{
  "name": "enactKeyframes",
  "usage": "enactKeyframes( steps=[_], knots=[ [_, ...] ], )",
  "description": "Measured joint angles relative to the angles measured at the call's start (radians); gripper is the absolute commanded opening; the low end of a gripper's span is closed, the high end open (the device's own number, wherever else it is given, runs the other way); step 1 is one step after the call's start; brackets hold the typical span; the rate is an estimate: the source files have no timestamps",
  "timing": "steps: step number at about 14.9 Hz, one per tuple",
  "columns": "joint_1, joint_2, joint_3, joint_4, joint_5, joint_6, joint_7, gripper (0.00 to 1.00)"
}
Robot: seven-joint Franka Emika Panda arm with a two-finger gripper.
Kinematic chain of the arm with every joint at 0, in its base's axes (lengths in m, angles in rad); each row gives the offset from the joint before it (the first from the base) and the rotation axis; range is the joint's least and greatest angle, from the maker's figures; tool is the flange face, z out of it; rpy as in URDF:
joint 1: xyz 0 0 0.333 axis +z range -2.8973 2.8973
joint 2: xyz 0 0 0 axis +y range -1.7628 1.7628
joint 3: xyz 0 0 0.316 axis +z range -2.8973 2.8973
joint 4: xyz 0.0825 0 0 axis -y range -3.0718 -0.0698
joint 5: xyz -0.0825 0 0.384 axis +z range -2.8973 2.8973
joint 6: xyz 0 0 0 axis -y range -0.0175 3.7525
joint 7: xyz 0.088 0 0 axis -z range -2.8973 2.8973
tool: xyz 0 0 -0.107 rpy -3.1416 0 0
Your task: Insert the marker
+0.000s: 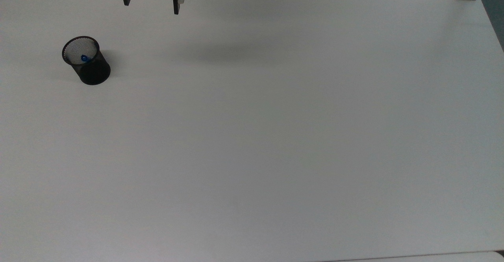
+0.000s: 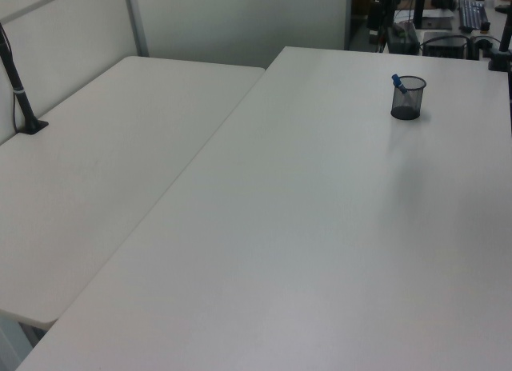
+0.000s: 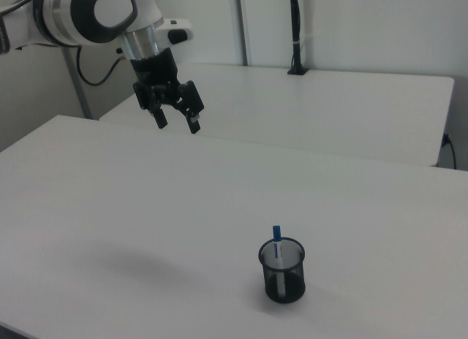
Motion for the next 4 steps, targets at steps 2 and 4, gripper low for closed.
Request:
enactKeyframes(
  steps=[2,4],
  knots=[
    [-0.007,0.0,0.0,0.0,0.0,-0.005,0.0,1.0],
    [-0.012,-0.001,0.0,0.001,0.0,-0.024,0.0,1.0]
  ],
)
